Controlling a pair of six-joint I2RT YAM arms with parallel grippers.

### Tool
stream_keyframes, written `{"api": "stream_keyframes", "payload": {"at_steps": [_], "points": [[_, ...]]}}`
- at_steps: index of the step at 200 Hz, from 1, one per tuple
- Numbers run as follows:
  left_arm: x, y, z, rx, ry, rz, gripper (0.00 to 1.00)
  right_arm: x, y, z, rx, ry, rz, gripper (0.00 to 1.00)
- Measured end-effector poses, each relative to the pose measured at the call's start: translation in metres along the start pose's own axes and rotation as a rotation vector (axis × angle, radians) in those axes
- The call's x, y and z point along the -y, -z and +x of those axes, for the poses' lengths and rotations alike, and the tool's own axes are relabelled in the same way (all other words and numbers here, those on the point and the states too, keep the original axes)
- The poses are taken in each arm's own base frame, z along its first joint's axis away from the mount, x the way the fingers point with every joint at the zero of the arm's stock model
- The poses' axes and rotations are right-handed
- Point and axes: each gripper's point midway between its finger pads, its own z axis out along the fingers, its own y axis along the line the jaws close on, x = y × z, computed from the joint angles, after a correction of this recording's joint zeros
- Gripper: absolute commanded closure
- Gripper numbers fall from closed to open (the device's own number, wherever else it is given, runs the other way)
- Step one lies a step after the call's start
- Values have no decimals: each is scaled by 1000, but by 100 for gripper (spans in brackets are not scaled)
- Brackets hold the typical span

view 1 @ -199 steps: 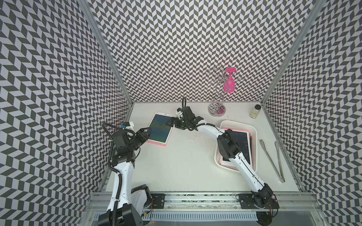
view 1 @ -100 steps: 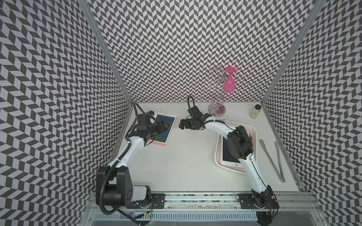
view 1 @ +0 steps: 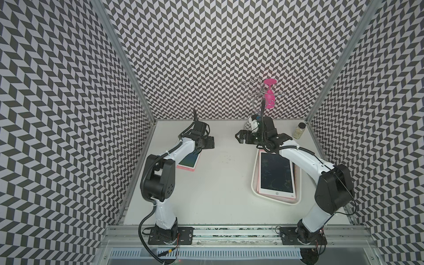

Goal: Take out the writing tablet from the storage box
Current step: Move the writing tablet to the center of the board.

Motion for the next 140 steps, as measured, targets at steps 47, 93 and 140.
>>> {"api": "stream_keyframes", "payload": {"at_steps": [47, 93, 140], "points": [[-38, -46, 0, -78, -28, -189, 28, 84, -1, 63, -112, -60, 173, 1], [-63, -57, -16, -74, -31, -269, 29, 98, 21, 60, -45, -34, 278, 1], [-78, -72, -5, -108, -31, -307, 29, 108, 45, 50, 39, -43, 367, 1]]}}
